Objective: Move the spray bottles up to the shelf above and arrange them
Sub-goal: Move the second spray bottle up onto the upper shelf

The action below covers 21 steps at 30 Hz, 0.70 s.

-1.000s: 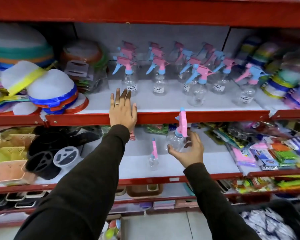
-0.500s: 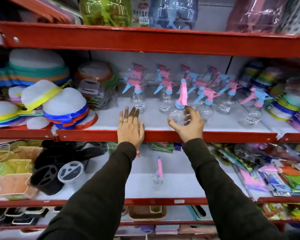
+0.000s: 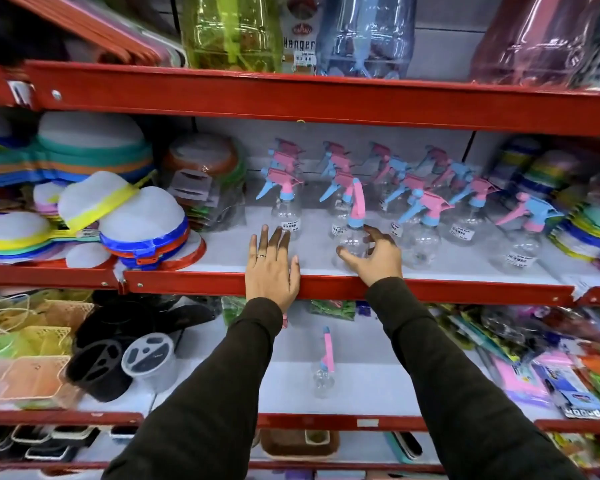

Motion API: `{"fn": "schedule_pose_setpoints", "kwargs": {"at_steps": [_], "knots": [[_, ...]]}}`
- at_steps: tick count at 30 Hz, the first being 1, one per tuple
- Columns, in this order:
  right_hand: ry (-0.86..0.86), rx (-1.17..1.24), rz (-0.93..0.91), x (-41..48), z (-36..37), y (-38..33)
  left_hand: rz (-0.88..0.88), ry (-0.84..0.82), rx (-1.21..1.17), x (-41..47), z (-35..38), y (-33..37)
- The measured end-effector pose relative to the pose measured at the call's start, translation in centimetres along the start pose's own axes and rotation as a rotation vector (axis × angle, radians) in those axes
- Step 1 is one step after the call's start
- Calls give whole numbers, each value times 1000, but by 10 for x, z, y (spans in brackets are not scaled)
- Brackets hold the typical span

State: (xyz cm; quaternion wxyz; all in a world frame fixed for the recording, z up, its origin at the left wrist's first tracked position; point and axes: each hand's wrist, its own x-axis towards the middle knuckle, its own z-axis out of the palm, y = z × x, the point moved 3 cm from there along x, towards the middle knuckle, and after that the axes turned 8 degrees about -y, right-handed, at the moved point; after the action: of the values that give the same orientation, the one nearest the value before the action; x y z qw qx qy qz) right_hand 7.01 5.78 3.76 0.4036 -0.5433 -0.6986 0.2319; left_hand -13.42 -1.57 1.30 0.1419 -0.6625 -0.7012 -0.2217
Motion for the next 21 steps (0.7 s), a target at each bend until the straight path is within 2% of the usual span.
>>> {"fn": "schedule_pose_setpoints", "kwargs": {"at_steps": [6,12,17,21], "knots": [[108,57,-15,-3,0,-12,-5,1,13,1,2,-1],[108,53,-7,3,-3,-11,-8,-9,20,1,2,-1],[23,73,-29,4,-3,-10,-13,-21,25,1,2,-1],[91,39,-15,0,-3,-13,-14,-28,28,1,1,-1]]}}
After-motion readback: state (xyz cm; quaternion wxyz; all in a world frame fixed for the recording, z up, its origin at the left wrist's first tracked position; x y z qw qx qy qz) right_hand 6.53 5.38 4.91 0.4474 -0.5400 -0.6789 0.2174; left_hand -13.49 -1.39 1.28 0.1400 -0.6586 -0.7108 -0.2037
